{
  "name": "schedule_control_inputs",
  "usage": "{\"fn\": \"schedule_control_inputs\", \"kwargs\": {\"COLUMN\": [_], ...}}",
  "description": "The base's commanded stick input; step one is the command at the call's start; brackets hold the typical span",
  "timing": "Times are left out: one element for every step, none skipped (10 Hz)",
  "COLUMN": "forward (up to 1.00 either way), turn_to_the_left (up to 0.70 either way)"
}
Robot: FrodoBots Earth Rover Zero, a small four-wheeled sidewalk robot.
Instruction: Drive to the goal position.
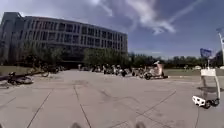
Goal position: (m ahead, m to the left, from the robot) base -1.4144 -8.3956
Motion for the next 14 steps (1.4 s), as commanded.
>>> {"fn": "schedule_control_inputs", "kwargs": {"forward": [0.00,0.00,0.00,0.00,0.00,0.00,0.00,0.00,0.00,0.00,0.00,0.00,0.00,0.00], "turn_to_the_left": [-0.70,-0.70,-0.70,-0.70,-0.70,-0.70,-0.70,-0.70,-0.70,-0.70,-0.70,-0.70,-0.70,-0.70]}}
